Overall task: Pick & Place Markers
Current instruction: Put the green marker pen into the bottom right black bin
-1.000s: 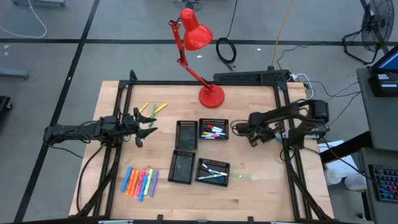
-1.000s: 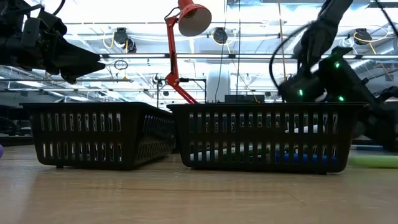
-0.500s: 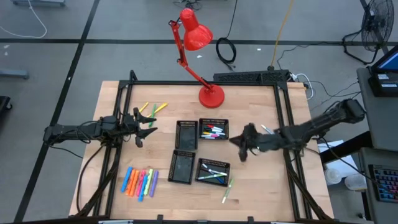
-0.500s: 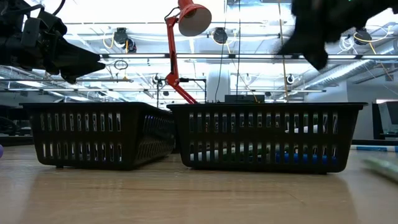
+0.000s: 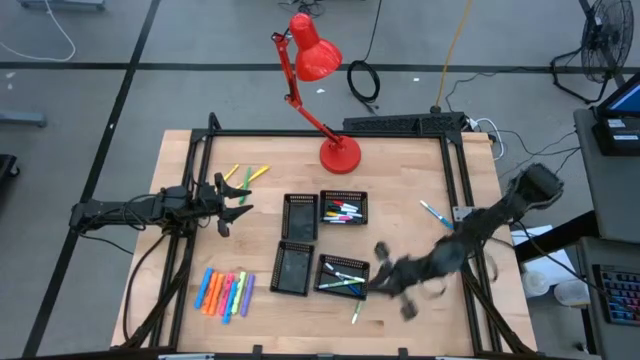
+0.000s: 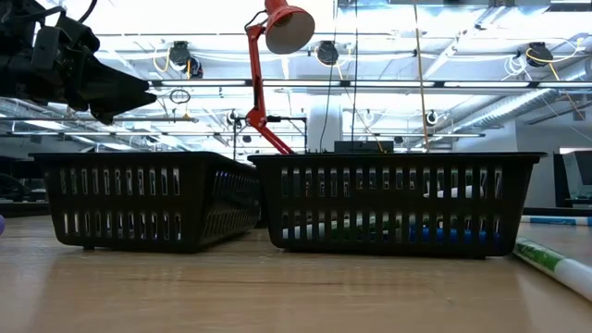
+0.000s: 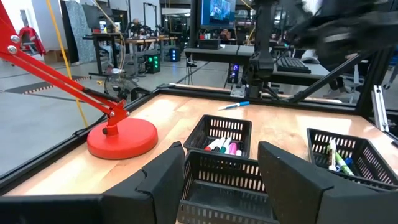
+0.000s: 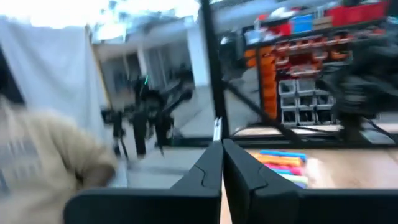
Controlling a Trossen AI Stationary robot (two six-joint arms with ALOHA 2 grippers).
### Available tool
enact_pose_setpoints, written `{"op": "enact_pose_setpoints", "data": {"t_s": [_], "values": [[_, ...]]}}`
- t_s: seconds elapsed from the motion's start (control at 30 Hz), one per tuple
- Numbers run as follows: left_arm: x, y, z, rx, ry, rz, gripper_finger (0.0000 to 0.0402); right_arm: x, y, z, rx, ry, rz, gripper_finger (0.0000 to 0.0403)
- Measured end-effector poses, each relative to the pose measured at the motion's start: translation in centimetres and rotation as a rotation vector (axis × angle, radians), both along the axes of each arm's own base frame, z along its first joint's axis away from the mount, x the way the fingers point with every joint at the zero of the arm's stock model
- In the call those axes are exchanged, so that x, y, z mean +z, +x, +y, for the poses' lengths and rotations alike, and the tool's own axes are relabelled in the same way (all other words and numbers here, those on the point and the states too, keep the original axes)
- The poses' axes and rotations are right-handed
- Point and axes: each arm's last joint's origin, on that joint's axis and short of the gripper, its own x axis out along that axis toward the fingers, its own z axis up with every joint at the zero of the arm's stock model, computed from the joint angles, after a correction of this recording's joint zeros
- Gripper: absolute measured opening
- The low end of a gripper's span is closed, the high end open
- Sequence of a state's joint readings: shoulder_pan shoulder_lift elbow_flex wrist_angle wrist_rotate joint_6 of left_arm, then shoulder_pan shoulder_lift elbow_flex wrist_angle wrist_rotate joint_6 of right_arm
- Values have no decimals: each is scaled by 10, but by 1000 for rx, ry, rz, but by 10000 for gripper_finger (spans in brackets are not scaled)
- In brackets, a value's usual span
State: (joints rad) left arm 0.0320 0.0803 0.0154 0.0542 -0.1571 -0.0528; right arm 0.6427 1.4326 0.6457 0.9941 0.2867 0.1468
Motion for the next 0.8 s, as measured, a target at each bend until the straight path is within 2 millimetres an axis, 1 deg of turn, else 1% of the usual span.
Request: {"op": "enact_pose_setpoints", "data": {"t_s": [0.1, 0.17, 0.23, 0.3, 0.4, 0.5, 0.63, 0.8], "values": [[0, 0, 0, 0, 0, -1, 209, 8, 33, 40, 32, -174, 91, 12], [0, 0, 0, 0, 0, 0, 209, 14, 55, 63, 51, -264, 200, 34], [0, 0, 0, 0, 0, -1, 209, 17, 75, 81, 34, -347, 325, 64], [0, 0, 0, 0, 0, -1, 209, 16, 90, 92, -10, -440, 457, 99], [0, 0, 0, 0, 0, -1, 209, 8, 105, 100, -32, -530, 664, 148], [0, 0, 0, 0, 0, -1, 209, -2, 111, 103, 4, -532, 834, 179], [0, 0, 0, 0, 0, -1, 209, -14, 109, 102, 26, -501, 967, 191], [0, 0, 0, 0, 0, -1, 209, -20, 101, 97, 16, -508, 1087, 183]]}}
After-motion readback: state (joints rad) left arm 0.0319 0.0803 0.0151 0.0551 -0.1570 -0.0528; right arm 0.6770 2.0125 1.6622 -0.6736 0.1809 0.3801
